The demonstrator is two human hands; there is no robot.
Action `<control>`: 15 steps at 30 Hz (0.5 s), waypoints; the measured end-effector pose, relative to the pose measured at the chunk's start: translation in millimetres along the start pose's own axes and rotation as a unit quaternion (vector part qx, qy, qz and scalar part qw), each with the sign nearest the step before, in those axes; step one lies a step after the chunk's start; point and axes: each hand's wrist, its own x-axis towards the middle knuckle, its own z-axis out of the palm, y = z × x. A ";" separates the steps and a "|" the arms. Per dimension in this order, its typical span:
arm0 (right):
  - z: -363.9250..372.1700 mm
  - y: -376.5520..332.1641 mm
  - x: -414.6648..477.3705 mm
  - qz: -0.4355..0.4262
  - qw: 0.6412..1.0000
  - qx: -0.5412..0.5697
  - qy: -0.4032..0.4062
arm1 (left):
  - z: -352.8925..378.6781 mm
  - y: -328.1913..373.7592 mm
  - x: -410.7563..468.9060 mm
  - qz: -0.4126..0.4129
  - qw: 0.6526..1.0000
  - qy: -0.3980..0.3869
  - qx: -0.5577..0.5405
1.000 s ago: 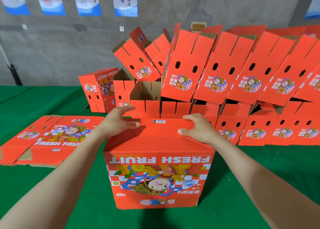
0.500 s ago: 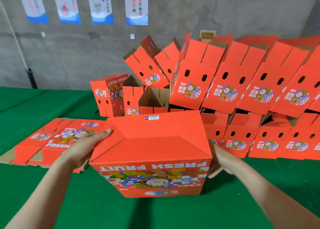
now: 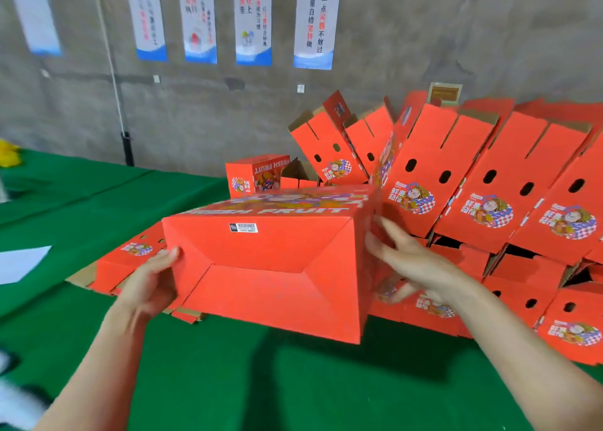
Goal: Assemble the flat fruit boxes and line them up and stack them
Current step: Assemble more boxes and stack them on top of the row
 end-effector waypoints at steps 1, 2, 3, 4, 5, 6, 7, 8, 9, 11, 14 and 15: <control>-1.8 -6.2 4.3 -0.028 1.000 -0.005 -0.007 | 3.9 -2.4 -0.1 0.009 0.999 -0.003 -0.052; -2.0 -13.8 8.0 -0.051 0.999 0.000 -0.011 | 8.2 -4.3 0.4 0.025 0.996 -0.012 -0.087; -2.9 -19.6 11.7 -0.070 0.997 0.014 -0.006 | 13.4 -4.9 3.5 0.042 0.993 -0.014 -0.111; -3.8 -24.7 15.8 -0.089 0.995 0.036 0.013 | 17.5 -5.3 8.3 0.056 0.991 -0.014 -0.123; -5.4 -27.8 21.3 -0.101 0.993 0.058 0.033 | 24.6 -4.7 12.8 0.064 0.990 -0.022 -0.125; -4.2 -32.2 23.7 -0.115 0.989 0.073 0.052 | 31.7 -4.7 19.4 0.073 0.992 -0.011 -0.098; -1.3 -35.4 26.1 -0.134 0.986 0.067 0.072 | 39.5 -3.3 25.5 0.072 0.996 0.027 -0.045; 3.0 -37.9 28.7 -0.156 0.982 0.040 0.098 | 47.3 -1.7 32.8 0.059 0.996 0.073 0.014; 8.1 -37.9 32.6 -0.180 0.975 -0.021 0.129 | 55.4 -0.9 38.3 0.038 0.989 0.127 0.063; 21.1 -36.8 41.5 -0.212 0.947 -0.152 0.186 | 74.3 -2.7 44.2 0.001 0.982 0.187 0.040; 35.2 -35.2 58.5 -0.211 0.928 -0.203 0.229 | 102.0 -8.1 41.1 -0.022 0.988 0.130 -0.077; 37.9 -35.5 63.4 -0.207 0.927 -0.200 0.239 | 110.2 -9.3 39.3 -0.029 0.992 0.089 -0.080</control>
